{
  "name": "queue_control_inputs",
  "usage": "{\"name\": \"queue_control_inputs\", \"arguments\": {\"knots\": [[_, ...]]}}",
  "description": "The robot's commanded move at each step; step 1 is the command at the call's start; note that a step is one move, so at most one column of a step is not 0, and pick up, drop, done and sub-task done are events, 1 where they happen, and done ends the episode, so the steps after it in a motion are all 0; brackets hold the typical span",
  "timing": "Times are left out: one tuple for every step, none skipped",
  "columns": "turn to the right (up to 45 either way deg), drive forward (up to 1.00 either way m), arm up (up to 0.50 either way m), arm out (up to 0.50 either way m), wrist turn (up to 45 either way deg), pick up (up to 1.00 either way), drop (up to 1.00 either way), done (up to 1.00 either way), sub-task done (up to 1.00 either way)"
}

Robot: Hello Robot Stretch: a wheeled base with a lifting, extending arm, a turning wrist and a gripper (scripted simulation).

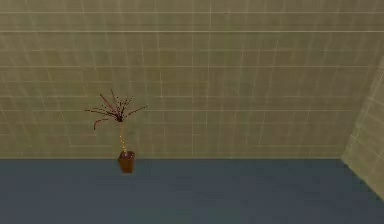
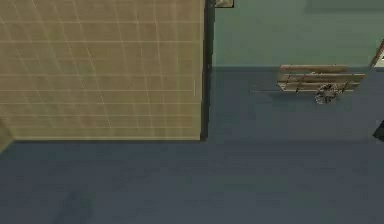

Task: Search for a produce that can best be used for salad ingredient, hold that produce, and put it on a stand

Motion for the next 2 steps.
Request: {"name": "queue_control_inputs", "arguments": {"knots": [[-45.0,0.0,0.0,0.0,0.0,0.0,0.0,0.0,0.0],[-45.0,0.0,0.0,0.0,0.0,0.0,0.0,0.0,0.0]]}}
